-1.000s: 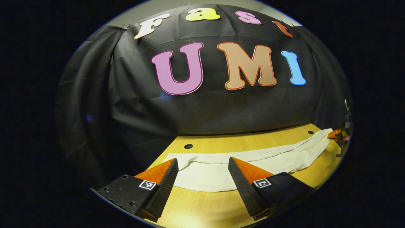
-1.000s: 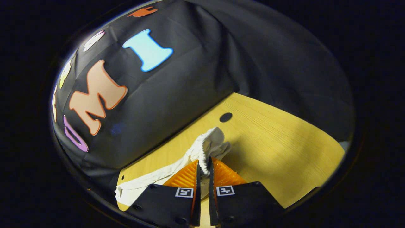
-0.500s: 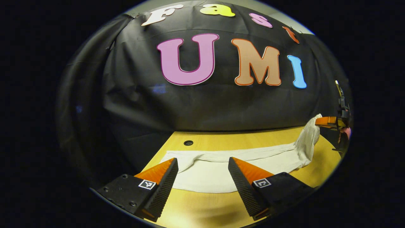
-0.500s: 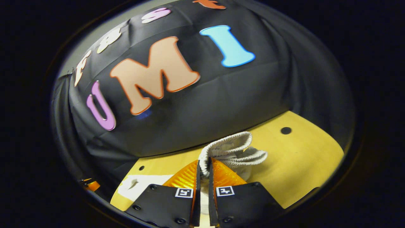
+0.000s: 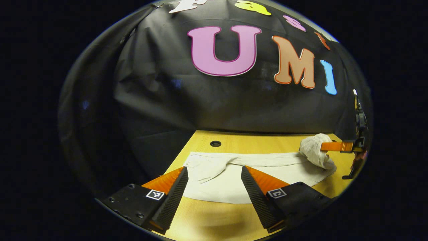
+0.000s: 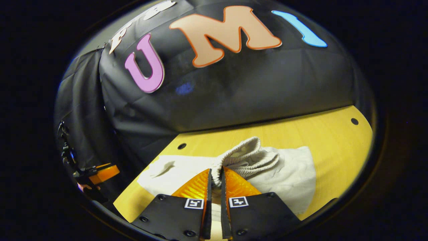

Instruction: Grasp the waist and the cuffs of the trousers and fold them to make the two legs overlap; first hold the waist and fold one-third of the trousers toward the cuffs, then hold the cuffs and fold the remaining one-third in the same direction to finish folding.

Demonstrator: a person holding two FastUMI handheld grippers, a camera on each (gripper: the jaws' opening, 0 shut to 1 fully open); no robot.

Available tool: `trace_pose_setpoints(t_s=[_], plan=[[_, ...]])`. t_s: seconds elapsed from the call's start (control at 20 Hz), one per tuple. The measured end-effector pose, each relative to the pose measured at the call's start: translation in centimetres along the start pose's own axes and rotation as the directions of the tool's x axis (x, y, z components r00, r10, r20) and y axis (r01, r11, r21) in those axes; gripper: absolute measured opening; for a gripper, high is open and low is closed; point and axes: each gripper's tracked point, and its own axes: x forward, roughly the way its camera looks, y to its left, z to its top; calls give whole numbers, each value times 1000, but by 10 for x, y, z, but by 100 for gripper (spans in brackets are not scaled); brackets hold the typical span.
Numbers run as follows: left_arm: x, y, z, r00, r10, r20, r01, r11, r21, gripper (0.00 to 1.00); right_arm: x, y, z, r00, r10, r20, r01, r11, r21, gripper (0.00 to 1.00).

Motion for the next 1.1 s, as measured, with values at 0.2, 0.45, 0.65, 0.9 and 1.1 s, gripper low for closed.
trace_pose_setpoints(t_s=[0.2,0.45,0.65,0.9,1.1], plan=[[19,21,-21,999,0,-42,-1,1000,-27,96,19,-12,-1,999,12,-49,-13,1000,-25,54],[44,42,-40,997,6,-77,-9,999,-42,96,9,-28,-5,994,-77,-72,69,991,-111,96],[66,60,-66,993,4,-119,-9,999,-40,95,-13,-36,-8,991,-121,-66,113,988,-109,96],[93,76,-99,983,1,-182,-2,1000,-9,99,-44,-62,-3,978,-205,-45,198,972,-130,97],[103,81,-114,976,4,-219,-1,1000,15,99,-70,-88,5,962,-273,-21,270,957,-102,97]])
